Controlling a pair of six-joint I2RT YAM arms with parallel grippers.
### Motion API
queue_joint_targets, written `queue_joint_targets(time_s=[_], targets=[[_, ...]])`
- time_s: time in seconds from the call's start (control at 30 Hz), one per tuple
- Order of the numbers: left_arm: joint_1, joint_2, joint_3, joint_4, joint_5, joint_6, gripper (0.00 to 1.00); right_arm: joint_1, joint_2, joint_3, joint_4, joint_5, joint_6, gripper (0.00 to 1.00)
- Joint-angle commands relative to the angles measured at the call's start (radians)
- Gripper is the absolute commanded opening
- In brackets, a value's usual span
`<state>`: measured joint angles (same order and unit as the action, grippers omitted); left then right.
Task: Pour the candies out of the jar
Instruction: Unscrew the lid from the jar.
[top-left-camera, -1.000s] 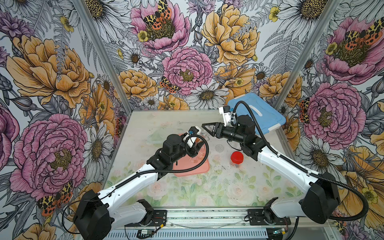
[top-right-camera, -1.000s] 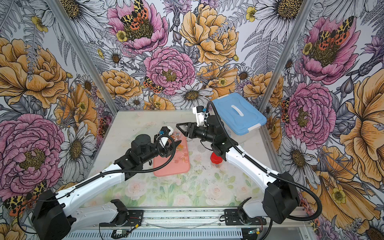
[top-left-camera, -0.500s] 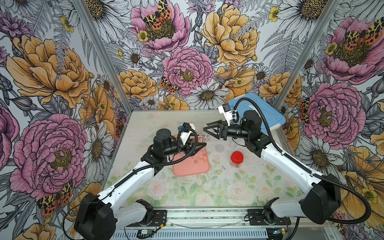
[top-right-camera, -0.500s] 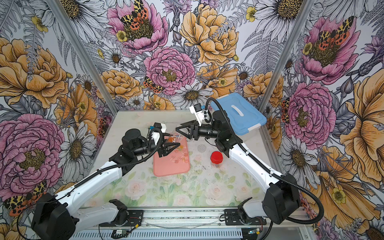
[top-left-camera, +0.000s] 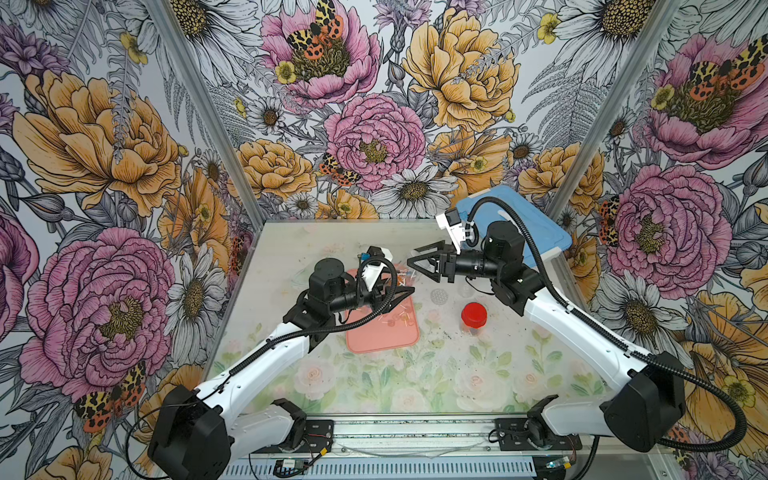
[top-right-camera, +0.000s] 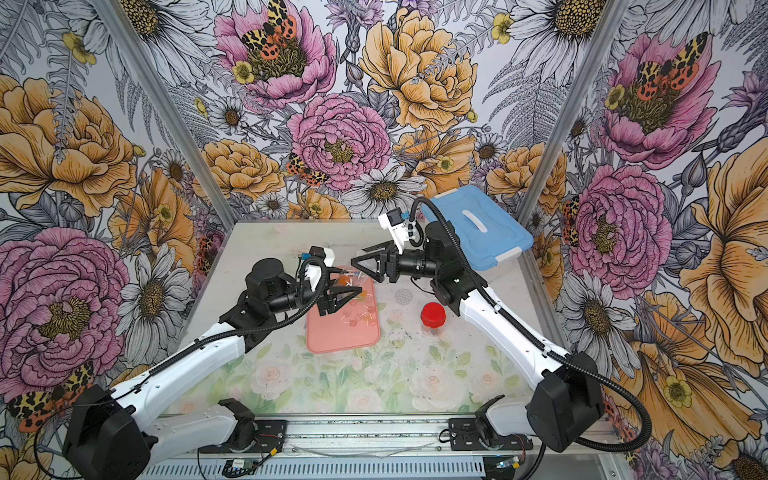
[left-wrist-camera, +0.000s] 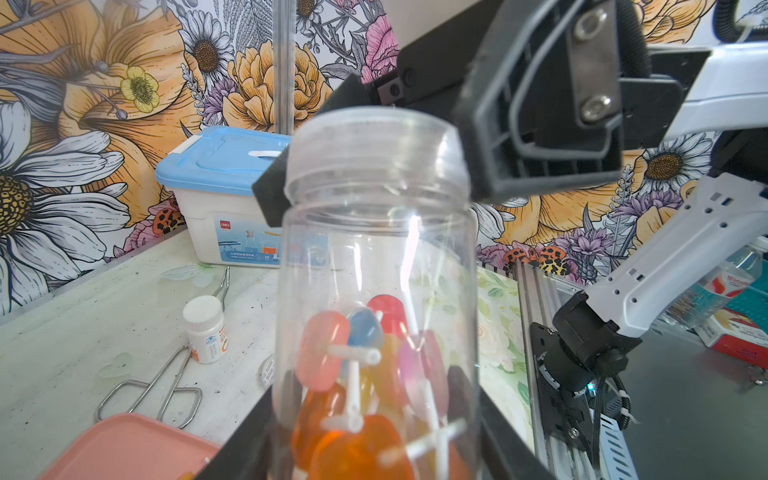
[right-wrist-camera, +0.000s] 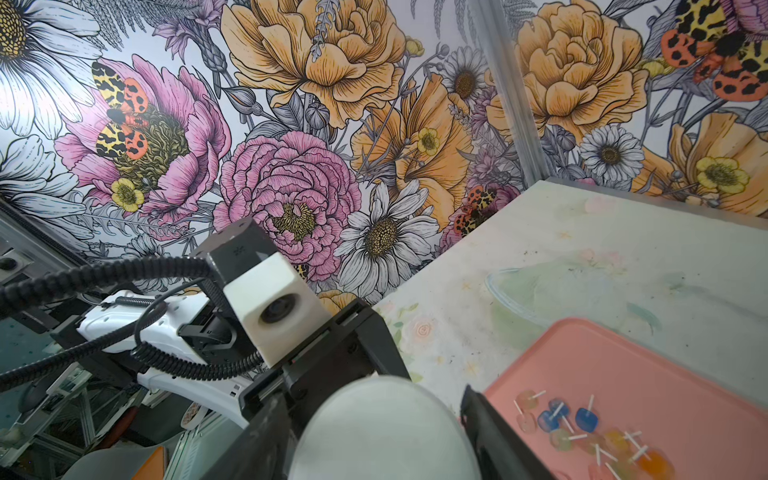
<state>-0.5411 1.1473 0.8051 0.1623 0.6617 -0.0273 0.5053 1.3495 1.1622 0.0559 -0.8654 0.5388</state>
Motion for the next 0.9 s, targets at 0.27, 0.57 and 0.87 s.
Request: queue_joint_targets(time_s=[0.27,0.57,0.87], targets=[[-0.006,-0.035,0.0,0.033,-0.112,0.024,0.0,-0.034,-0.08,0.025,-0.077,0.134,0.023,0.97],[-0.008,-0.027,-0.002,0.03,-0.125,0.023,0.0,-0.026,-0.089,0.024,-0.091,0.231,0.012,0.91],[-0.018,-0.007,0.009,0.019,-0.133,0.028,0.0,0.014,-0.051,0.038,-0.091,0.254,-0.005,0.87]])
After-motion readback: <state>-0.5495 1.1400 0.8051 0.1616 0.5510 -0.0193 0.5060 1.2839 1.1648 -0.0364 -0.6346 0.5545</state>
